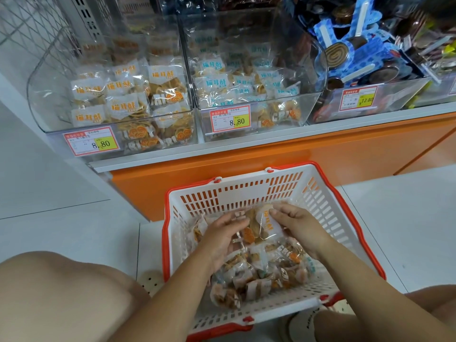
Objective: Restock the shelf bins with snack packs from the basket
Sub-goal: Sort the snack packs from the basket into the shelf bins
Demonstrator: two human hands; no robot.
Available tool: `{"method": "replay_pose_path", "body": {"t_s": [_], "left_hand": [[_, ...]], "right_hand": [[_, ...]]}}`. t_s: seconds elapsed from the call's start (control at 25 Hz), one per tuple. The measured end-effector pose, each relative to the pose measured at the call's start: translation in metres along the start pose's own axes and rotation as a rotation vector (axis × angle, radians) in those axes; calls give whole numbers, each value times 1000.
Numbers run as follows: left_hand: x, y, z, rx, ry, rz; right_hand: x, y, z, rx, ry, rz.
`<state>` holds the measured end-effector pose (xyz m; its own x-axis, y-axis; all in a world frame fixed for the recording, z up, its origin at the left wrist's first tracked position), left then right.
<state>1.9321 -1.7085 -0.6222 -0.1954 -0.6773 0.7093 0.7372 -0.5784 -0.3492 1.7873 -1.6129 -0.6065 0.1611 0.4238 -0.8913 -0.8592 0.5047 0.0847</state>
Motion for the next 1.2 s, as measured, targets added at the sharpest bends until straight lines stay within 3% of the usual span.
{"method": "replay_pose_path", "body": {"t_s": [0.16,0.28,0.8,0.96,1.2], "left_hand": [[-4,4,-2,26,12,37],[-4,7,-4,53,16,138],[15,2,9,34,-50,209],[54,4,29,50,-189,27],[180,15,101,155,-586,-509]], "right_hand": [[10,-1,-6,60,-87,-237],[7,-6,-4,6,-94,-363],[-24,-19,9,-10,2,-326],[-59,-35,13,-38,67,-199],[-182,-61,29,35,335,-39]]}}
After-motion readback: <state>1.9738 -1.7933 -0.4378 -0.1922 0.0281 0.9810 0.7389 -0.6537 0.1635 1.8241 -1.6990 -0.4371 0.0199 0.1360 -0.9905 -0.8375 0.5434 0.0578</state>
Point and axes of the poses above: each hand's wrist, its own z-axis away from the middle knuckle, its own y-axis out of the back of the hand, x = y × z, the point moved 8 cm from there along -z, towards the middle knuckle, and after that the axes turned 2 degrees about z, right-handed, at the moved point
